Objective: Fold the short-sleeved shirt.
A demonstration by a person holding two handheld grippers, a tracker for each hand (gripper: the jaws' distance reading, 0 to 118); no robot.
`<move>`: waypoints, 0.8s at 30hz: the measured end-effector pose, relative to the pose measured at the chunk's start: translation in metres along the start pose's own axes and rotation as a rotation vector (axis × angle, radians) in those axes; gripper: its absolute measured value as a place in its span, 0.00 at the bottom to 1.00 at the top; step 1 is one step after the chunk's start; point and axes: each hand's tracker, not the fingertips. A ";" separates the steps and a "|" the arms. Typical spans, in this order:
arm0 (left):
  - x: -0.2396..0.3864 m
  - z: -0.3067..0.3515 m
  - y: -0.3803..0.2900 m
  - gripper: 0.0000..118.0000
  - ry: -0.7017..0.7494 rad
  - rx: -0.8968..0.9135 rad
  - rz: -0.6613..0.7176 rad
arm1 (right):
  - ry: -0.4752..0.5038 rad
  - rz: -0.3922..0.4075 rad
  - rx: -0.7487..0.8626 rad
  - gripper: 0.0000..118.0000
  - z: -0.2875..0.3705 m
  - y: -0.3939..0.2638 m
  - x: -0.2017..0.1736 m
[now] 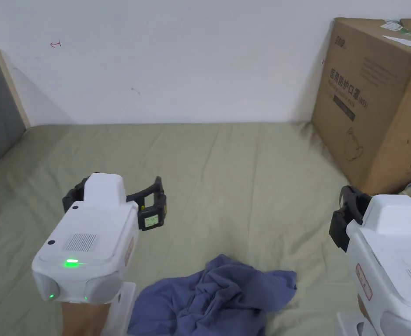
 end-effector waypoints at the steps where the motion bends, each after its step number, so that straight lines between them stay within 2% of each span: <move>1: -0.003 0.001 -0.001 0.78 0.000 0.009 0.001 | 0.001 0.001 0.003 0.00 0.000 0.001 -0.001; 3: -0.008 0.004 -0.003 0.65 0.003 0.025 -0.004 | 0.005 0.004 0.007 0.00 -0.001 0.002 -0.002; 7: -0.011 0.004 -0.006 0.03 0.016 0.018 -0.005 | 0.012 0.006 0.014 0.00 -0.001 0.004 -0.004; 13: -0.013 -0.004 -0.013 0.00 -0.037 -0.075 0.028 | 0.019 0.006 0.016 0.00 -0.002 0.005 -0.006; 17: -0.017 -0.023 -0.034 0.00 -0.068 -0.323 0.038 | 0.020 0.007 0.007 0.00 -0.003 0.001 -0.004; 24: -0.027 -0.043 -0.111 0.00 -0.081 -0.657 0.143 | 0.023 0.009 -0.025 0.00 -0.008 -0.010 -0.004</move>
